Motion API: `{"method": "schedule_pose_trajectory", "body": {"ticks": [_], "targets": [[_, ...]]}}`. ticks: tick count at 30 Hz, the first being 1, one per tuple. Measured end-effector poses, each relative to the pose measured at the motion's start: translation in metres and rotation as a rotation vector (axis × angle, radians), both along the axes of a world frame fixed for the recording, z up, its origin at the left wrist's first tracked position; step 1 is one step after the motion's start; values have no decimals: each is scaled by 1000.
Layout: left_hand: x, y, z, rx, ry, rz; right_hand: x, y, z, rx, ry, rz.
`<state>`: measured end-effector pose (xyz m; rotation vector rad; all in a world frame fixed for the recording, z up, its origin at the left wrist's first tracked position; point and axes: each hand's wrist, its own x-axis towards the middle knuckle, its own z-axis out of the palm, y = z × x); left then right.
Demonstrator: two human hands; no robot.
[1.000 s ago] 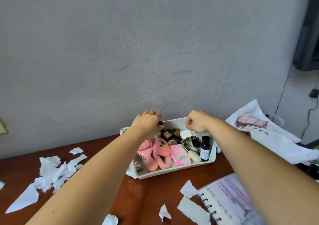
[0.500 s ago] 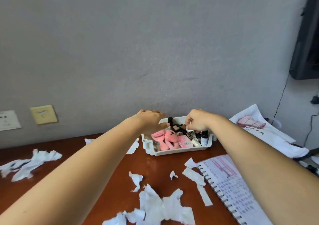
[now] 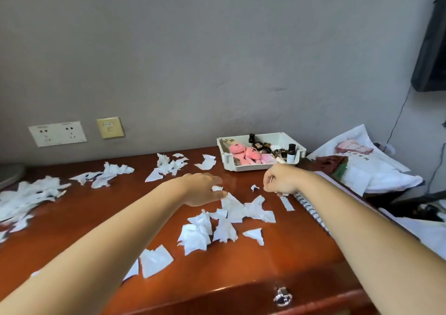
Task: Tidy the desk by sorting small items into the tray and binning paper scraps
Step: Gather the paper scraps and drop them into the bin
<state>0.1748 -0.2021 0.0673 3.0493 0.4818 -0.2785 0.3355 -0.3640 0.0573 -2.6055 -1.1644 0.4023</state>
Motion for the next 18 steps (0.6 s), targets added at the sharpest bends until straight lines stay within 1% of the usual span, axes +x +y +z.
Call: {"method": "schedule_pose_trajectory", "body": {"ticks": [4, 8, 11, 14, 18], "targets": [[-38, 0, -33, -40, 40, 78, -23, -6, -28, 52, 17, -15], [-73, 2, -65, 12, 39, 192, -45, -10, -53, 92, -36, -50], [-95, 1, -85, 51, -44, 317, -64, -10, -68, 100, -73, -69], [-113, -2, -103, 4, -166, 458, -82, -7, -81, 125, -103, -66], [-124, -8, -115, -51, -308, 524, -104, 6, -93, 169, -165, -32]]}}
